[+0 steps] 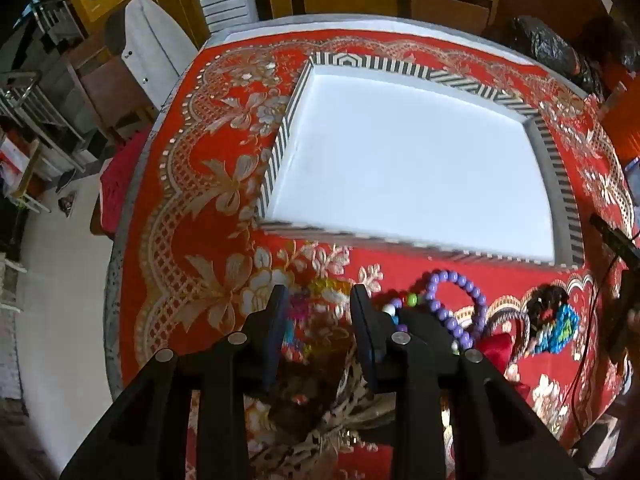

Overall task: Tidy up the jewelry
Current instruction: 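Grasp the brown scrunchie with leopard-print bow with the left gripper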

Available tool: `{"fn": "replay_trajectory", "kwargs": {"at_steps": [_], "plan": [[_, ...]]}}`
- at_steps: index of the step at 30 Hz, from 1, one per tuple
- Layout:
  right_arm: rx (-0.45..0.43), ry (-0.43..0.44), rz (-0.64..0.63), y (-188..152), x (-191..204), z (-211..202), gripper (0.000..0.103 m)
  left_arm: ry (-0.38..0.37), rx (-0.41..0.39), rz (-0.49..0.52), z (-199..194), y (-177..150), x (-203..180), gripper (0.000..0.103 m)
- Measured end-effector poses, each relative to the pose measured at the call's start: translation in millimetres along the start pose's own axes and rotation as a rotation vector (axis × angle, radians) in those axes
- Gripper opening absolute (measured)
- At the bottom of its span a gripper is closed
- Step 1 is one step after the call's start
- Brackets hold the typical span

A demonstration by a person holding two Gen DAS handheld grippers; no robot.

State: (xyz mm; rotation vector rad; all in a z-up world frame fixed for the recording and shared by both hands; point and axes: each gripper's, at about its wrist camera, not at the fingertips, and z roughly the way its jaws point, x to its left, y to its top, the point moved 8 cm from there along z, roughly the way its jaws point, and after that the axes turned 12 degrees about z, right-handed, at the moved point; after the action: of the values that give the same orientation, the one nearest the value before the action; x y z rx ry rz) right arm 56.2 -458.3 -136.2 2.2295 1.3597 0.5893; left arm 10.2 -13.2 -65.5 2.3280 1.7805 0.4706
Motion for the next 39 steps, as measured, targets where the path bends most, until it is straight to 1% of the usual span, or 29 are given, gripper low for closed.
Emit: {"fn": "replay_trajectory", "kwargs": {"at_steps": [1,3,7,8,10,12,14,15,16,18,19,21,25,28,32,36,39], "plan": [[-0.001,-0.002,-0.002,0,0,0,0.103,-0.021,-0.003,-0.007,1,-3,4,0.012],[-0.001,-0.003,-0.002,0,0,0,0.103,-0.027,-0.006,-0.019,-2,-9,6,0.012],[0.0,-0.002,-0.002,0,0,0,0.103,-0.038,0.025,-0.057,-1,-24,8,0.012],[0.016,-0.008,-0.001,-2,0,0,0.103,-0.04,0.029,-0.065,-2,-28,7,0.012],[0.077,-0.034,-0.001,-9,-2,-5,0.103,-0.041,0.027,-0.076,-5,-35,4,0.012],[0.101,-0.031,-0.016,-16,0,-21,0.103,-0.044,0.021,-0.087,-9,-40,0,0.012],[0.104,0.005,-0.018,-28,3,-47,0.103,-0.048,0.014,-0.097,-13,-44,-6,0.012],[0.107,0.038,-0.027,-32,9,-58,0.103,-0.053,0.011,-0.098,-15,-45,-9,0.012],[0.108,0.064,-0.04,-34,14,-73,0.103,-0.06,0.009,-0.099,-18,-47,-14,0.012],[0.119,0.089,-0.07,-43,22,-97,0.103,-0.072,-0.001,-0.093,-24,-48,-23,0.012],[0.135,0.109,-0.095,-52,31,-115,0.103,-0.076,-0.009,-0.09,-27,-48,-28,0.012],[0.149,0.146,-0.127,-63,45,-134,0.103,-0.085,-0.022,-0.086,-33,-48,-36,0.012],[0.135,0.225,-0.176,-83,74,-172,0.103,-0.095,-0.039,-0.058,-43,-48,-57,0.012],[0.123,0.263,-0.177,-92,88,-193,0.103,-0.094,-0.048,-0.026,-49,-48,-71,0.012],[0.093,0.303,-0.164,-96,103,-213,0.103,-0.089,-0.047,-0.013,-54,-50,-81,0.012],[0.078,0.295,-0.173,-99,112,-224,0.103,-0.07,-0.054,-0.013,-58,-53,-82,0.012],[0.088,0.302,-0.197,-104,119,-226,0.103,-0.044,-0.052,-0.026,-60,-56,-79,0.012]]}}
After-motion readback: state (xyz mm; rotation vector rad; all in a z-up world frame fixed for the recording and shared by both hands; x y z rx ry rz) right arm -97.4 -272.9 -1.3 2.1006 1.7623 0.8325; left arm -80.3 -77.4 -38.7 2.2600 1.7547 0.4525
